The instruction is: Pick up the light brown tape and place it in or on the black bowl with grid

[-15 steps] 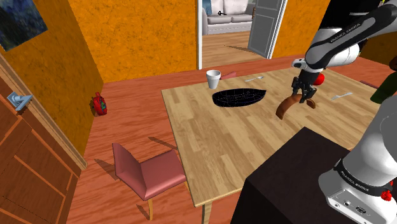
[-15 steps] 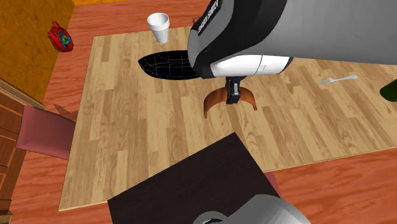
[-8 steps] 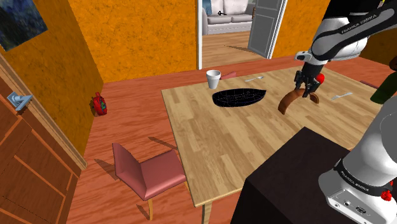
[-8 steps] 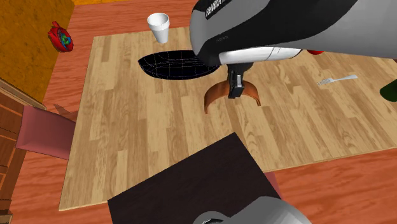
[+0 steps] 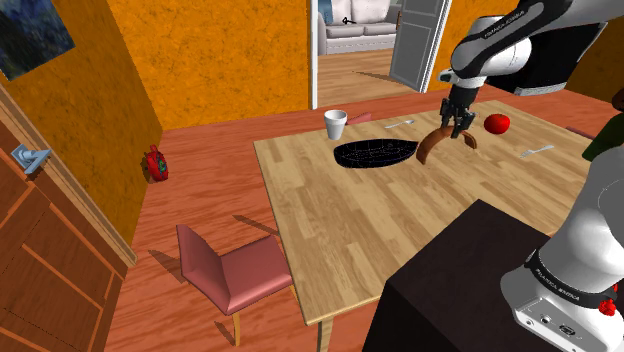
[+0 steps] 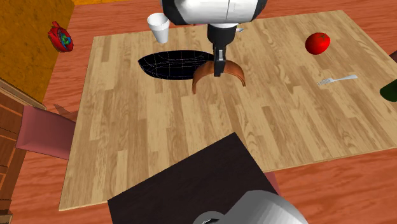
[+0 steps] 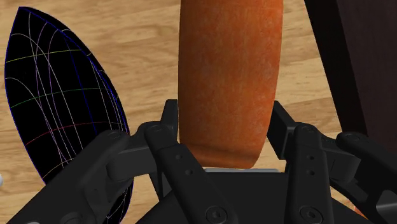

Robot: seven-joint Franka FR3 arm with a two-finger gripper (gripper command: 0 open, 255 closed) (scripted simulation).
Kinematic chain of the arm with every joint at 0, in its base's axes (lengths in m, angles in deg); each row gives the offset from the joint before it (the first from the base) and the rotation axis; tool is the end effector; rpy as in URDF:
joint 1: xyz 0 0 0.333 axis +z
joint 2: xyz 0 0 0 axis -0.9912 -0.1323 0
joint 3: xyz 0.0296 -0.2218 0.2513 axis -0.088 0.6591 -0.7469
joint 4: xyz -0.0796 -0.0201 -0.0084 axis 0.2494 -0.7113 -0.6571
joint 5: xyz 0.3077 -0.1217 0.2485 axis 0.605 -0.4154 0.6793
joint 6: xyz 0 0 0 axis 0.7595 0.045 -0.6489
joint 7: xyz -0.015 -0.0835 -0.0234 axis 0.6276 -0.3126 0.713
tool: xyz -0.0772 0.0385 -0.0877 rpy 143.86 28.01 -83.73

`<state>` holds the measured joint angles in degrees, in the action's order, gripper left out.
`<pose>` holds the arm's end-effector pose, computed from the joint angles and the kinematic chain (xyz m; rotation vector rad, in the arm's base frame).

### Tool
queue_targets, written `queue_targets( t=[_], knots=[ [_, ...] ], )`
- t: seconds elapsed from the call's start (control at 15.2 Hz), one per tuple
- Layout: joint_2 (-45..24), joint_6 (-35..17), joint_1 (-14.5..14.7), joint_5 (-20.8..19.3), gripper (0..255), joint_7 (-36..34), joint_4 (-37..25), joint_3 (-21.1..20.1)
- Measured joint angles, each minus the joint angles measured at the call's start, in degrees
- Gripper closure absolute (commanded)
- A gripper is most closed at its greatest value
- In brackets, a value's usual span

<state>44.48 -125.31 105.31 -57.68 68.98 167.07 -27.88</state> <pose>0.4448 -0.2632 0.3385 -2.7104 -1.5860 0.0103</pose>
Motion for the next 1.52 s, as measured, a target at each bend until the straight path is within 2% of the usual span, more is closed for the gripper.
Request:
queue_targets(
  t=[0.13,0.26,0.53,0.66,0.99,1.25,1.32,1.52],
  knots=[
    [-6.2,1.0,1.0,6.5,255,3.1,-4.8,-0.3],
    [-11.3,2.8,0.6,11.5,255,4.9,-9.7,-1.6],
    [-18.5,7.2,-1.3,17.4,255,6.2,-18.7,-4.2],
    [-24.0,10.2,-3.8,21.1,255,7.2,-25.7,-6.3],
    [-34.5,17.4,-9.2,26.3,255,6.5,-41.8,-10.3],
    [-44.0,25.0,-15.1,29.4,255,4.1,-59.0,-13.5],
    [-45.4,25.8,-15.8,29.8,255,3.7,-61.2,-13.9],
    [-47.2,25.1,-16.4,30.5,255,3.6,-62.3,-14.6]
  ],
)
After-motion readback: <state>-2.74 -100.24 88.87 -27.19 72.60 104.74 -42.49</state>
